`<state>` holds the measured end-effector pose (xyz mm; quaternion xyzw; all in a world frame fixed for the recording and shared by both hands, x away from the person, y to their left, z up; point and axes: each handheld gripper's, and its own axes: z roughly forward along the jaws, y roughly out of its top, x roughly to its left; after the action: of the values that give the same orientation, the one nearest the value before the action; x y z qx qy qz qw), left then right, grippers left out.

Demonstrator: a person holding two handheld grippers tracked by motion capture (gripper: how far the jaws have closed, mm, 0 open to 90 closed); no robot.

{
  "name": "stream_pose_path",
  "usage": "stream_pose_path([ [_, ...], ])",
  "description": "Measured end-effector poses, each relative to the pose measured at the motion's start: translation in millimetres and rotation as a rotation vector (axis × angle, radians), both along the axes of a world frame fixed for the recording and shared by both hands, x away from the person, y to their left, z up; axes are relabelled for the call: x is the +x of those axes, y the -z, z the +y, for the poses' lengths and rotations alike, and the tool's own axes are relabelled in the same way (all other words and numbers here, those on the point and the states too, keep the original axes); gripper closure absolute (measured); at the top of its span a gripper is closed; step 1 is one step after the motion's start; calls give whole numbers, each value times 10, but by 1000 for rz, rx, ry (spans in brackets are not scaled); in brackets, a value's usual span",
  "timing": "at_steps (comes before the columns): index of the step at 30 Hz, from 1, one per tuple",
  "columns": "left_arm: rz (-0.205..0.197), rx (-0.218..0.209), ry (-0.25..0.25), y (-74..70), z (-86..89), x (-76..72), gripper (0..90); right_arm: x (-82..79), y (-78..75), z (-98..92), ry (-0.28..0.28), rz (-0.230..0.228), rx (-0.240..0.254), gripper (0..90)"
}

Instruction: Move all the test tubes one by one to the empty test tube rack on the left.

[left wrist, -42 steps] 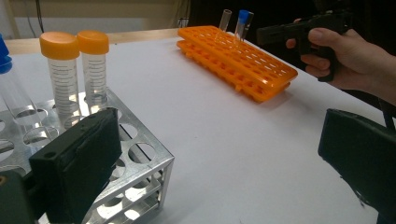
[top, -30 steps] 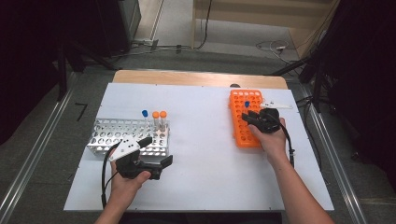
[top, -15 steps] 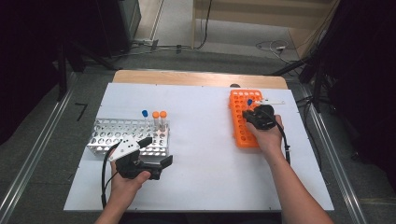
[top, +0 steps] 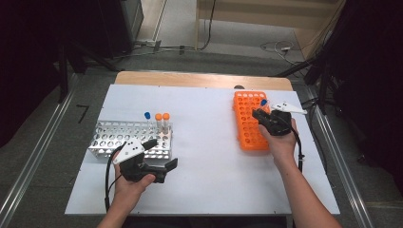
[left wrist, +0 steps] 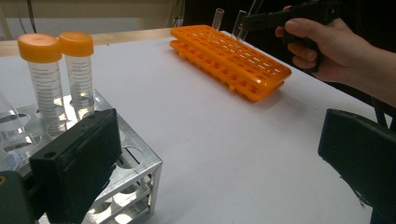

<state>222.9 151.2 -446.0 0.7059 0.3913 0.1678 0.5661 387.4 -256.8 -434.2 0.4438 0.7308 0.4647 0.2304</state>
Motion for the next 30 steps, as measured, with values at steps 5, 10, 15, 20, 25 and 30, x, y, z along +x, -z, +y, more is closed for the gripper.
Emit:
stream_pose_path([
  [5,-7,7,14,-12,-69,3,0,-198,-77,-15,-62,-20,24,754],
  [10,-10,14,31,-22,-149,13,0,-414,-97,11,-126,-23,40,754],
  [15,-16,17,54,-39,-236,19,0,-636,-109,74,-194,-30,46,754],
  [20,-23,20,84,-66,-320,6,3,-853,-102,163,-256,-28,50,754],
  [25,-31,22,116,-92,-395,-15,19,-1039,-58,265,-305,-22,36,754],
  [30,-41,14,142,-132,-483,-24,31,-1186,-20,393,-359,-2,31,753],
])
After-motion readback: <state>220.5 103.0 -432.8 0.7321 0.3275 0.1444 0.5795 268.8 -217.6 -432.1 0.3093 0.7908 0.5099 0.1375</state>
